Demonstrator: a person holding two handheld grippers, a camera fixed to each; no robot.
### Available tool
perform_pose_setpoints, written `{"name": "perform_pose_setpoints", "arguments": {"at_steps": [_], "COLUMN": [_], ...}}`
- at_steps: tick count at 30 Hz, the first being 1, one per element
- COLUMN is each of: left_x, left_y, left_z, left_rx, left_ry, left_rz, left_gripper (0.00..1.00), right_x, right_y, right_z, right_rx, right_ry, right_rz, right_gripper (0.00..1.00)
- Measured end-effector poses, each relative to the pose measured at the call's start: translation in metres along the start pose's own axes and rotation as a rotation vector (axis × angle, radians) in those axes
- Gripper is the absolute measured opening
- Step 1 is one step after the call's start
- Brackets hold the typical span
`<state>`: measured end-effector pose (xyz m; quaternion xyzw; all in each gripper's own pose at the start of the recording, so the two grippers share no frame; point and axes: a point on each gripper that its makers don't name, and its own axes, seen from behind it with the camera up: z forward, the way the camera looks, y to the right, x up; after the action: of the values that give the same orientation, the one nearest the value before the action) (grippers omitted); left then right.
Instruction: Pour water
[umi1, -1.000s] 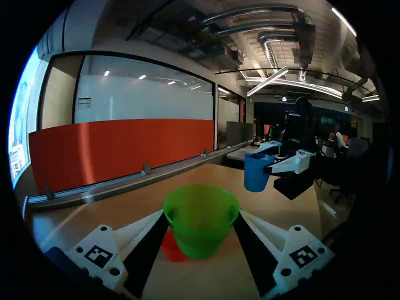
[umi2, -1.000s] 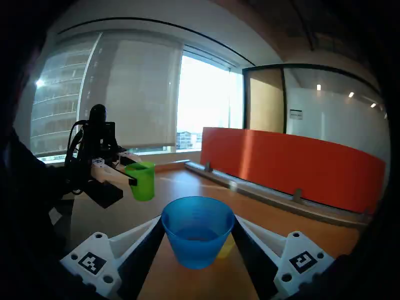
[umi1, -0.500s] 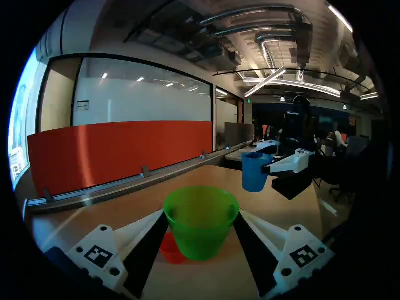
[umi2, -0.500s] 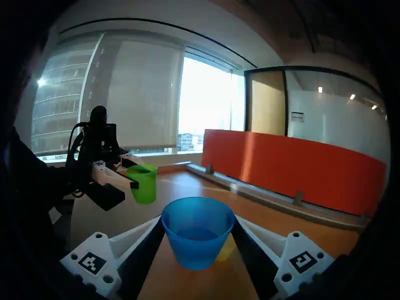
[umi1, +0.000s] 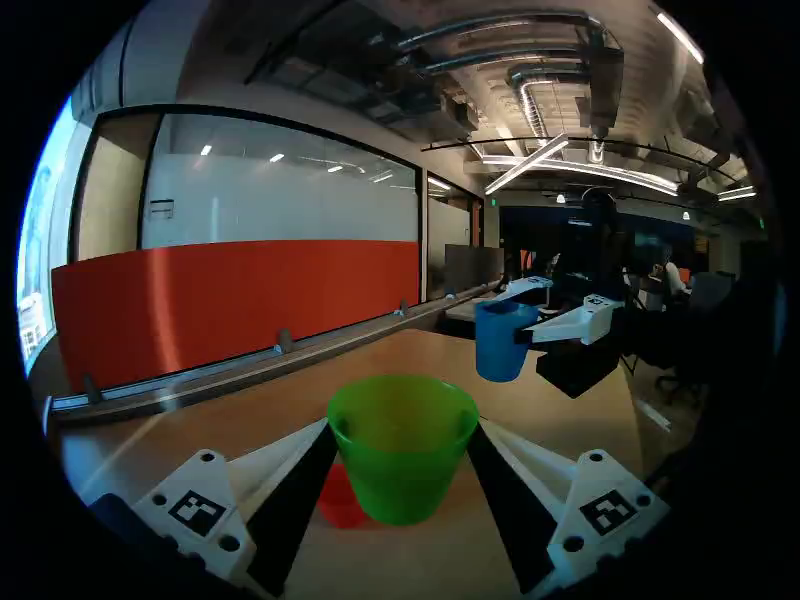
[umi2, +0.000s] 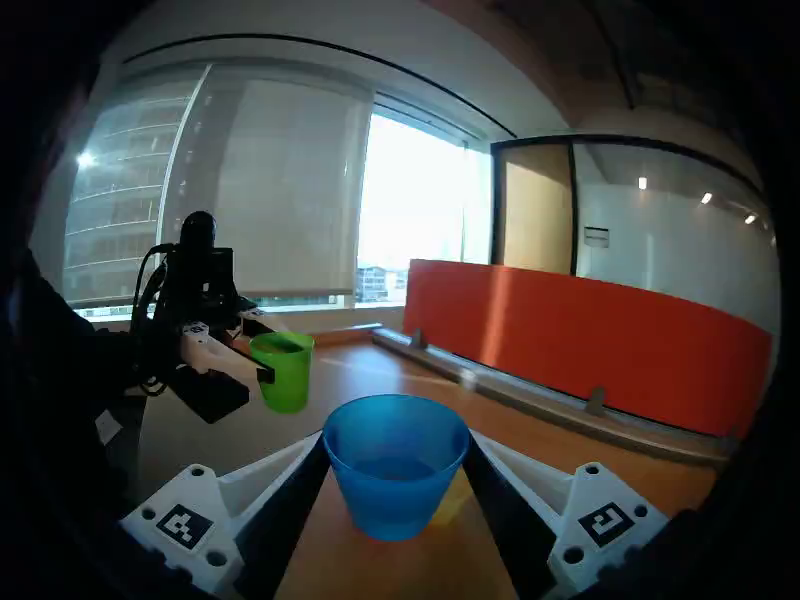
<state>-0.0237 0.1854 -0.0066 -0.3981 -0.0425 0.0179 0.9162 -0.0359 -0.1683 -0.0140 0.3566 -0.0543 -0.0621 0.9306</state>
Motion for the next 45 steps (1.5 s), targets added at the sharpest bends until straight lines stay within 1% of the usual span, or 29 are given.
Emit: {"name": "perform_pose_setpoints", "arguments": {"at_steps": [5, 8, 14, 20, 29, 38, 45], "left_x": [-0.006, -0.01, -0.015, -0.019, -0.026, -0.027, -0.026], "left_y": [0.003, 0.006, 0.011, 0.017, 0.023, 0.025, 0.031], "left_z": [0.004, 0.006, 0.008, 0.01, 0.015, 0.021, 0.024], "left_rx": [-0.007, -0.016, -0.018, -0.027, -0.023, -0.009, -0.014], "left_ry": [-0.012, -0.017, -0.027, -0.029, -0.035, -0.023, -0.014], "left_rz": [-0.002, 0.0, 0.016, 0.014, 0.017, 0.015, 0.01], "left_gripper": [0.87, 0.87, 0.87, 0.87, 0.87, 0.87, 0.87], "right_x": [0.004, 0.007, 0.017, 0.029, 0.047, 0.065, 0.074], "right_y": [0.001, 0.0, 0.0, -0.001, 0.0, -0.004, -0.005], "right_z": [0.004, 0.006, 0.009, 0.011, 0.015, 0.024, 0.033], "right_rx": [0.001, 0.005, 0.011, 0.003, -0.002, 0.013, 0.017], "right_ry": [0.0, 0.0, 0.011, 0.027, 0.041, 0.034, 0.024], "right_rz": [-0.025, -0.041, -0.081, -0.151, -0.25, -0.35, -0.433], "right_gripper": [0.92, 0.92, 0.92, 0.91, 0.91, 0.91, 0.91]}}
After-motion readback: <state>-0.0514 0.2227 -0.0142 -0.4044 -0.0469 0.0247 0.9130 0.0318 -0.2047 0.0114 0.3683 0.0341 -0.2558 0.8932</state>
